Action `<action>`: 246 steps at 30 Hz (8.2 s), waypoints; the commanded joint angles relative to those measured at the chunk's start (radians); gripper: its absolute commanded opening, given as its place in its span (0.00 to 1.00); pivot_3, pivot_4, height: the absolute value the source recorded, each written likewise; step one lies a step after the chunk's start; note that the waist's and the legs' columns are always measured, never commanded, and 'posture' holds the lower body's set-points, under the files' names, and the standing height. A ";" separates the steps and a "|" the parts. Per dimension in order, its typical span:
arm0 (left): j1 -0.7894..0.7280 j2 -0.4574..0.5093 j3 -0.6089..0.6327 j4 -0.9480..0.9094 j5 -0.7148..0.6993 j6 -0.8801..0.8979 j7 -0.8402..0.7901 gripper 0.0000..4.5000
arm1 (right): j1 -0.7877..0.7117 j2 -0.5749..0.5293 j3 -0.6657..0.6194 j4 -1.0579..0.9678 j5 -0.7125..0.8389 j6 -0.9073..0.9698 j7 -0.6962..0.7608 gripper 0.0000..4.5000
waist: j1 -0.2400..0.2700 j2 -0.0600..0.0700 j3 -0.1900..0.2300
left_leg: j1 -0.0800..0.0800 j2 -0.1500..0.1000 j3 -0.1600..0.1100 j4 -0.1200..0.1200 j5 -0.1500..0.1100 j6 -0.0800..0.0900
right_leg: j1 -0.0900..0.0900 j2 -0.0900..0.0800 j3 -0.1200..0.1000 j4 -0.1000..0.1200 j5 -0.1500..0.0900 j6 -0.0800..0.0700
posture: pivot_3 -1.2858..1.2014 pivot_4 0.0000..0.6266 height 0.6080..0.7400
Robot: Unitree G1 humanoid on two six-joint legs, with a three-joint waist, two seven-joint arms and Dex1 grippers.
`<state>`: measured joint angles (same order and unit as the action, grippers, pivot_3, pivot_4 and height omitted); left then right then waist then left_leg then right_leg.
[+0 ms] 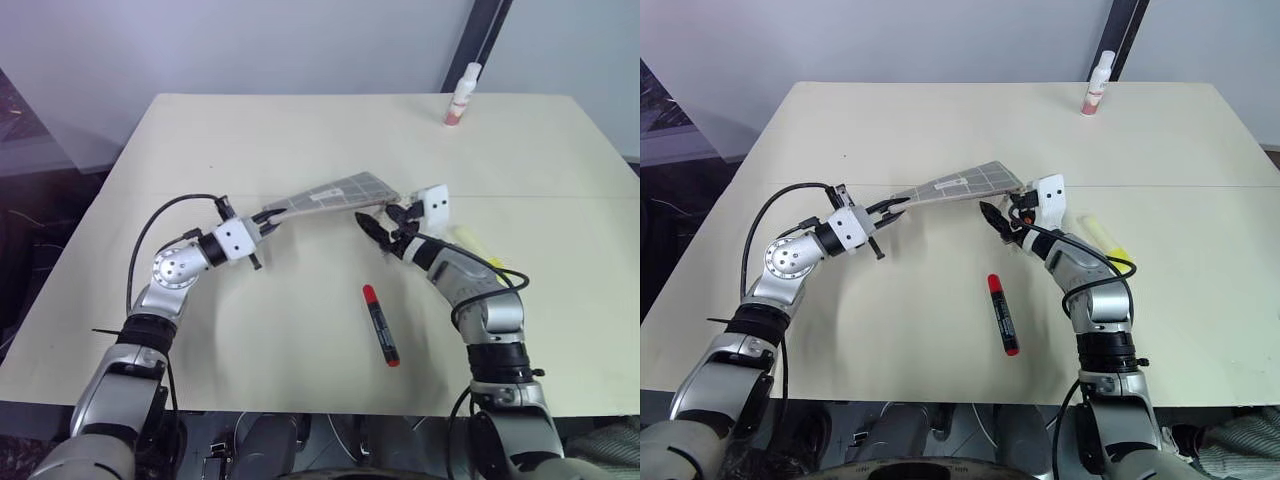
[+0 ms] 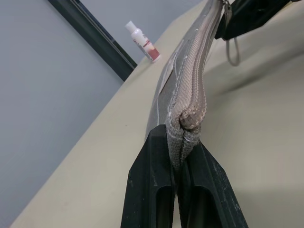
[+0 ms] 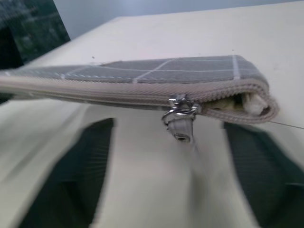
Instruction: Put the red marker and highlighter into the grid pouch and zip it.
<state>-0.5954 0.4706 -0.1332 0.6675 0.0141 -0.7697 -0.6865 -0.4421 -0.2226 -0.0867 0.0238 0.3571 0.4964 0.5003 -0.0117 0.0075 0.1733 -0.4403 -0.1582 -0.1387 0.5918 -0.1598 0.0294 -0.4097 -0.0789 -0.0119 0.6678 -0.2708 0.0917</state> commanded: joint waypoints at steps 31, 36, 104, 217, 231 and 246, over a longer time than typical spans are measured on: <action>-0.015 -0.016 -0.066 0.045 0.226 -0.121 0.162 0.00 | -0.187 0.032 0.538 0.075 -0.378 -0.242 0.215 0.01 | -0.002 0.000 0.000 | 0.000 0.000 0.000 0.000 0.000 0.000 | -0.001 0.001 0.000 0.000 0.000 0.000 | 0.52 0.24 1.00; -0.010 -0.001 -0.057 0.047 0.217 -0.118 0.172 0.00 | -0.165 0.031 0.514 0.063 -0.385 -0.247 0.212 0.16 | -0.002 0.000 0.000 | 0.000 0.000 0.000 0.000 0.000 -0.001 | -0.001 0.001 0.000 0.000 0.000 0.000 | 0.52 0.24 1.00; -0.019 0.022 -0.034 0.028 0.130 -0.068 0.142 0.00 | 0.094 -0.401 0.116 -0.179 -0.101 -0.045 0.256 0.20 | 0.002 -0.001 0.000 | -0.003 -0.001 -0.001 0.002 0.000 0.000 | 0.000 -0.001 0.000 -0.003 0.000 0.001 | 0.52 0.24 1.00; 0.049 -0.051 -0.040 -0.190 -0.091 0.077 -0.217 0.00 | -0.054 -0.422 0.408 -0.212 -0.515 -0.341 0.266 0.50 | 0.024 -0.007 -0.003 | -0.002 -0.002 0.000 0.003 -0.002 0.003 | -0.001 -0.001 0.002 -0.004 0.001 0.005 | 0.52 0.24 1.00; 0.033 -0.084 -0.048 -0.204 -0.034 0.120 -0.143 0.00 | 0.178 -0.385 -0.033 -0.563 0.405 0.288 0.355 0.99 | 0.024 -0.007 -0.003 | -0.002 -0.001 0.000 0.002 -0.002 0.003 | -0.001 -0.001 0.003 -0.004 -0.001 0.001 | 0.52 0.24 1.00; -0.017 -0.049 -0.103 -0.158 0.179 -0.048 -0.024 0.00 | 0.155 -0.077 0.225 -0.268 0.171 0.159 0.116 0.99 | 0.021 -0.007 -0.003 | -0.002 -0.001 0.001 0.002 -0.002 0.003 | -0.001 -0.001 0.003 -0.004 0.000 0.001 | 0.52 0.24 1.00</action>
<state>-0.5952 0.4177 -0.2275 0.5162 0.1871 -0.7924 -0.7328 -0.2569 -0.3337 0.1361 -0.2409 0.5186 0.6862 0.6333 0.0097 0.0010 0.1700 -0.4420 -0.1594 -0.1380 0.5931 -0.1617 0.0320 -0.4116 -0.0799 -0.0092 0.6639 -0.2705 0.0941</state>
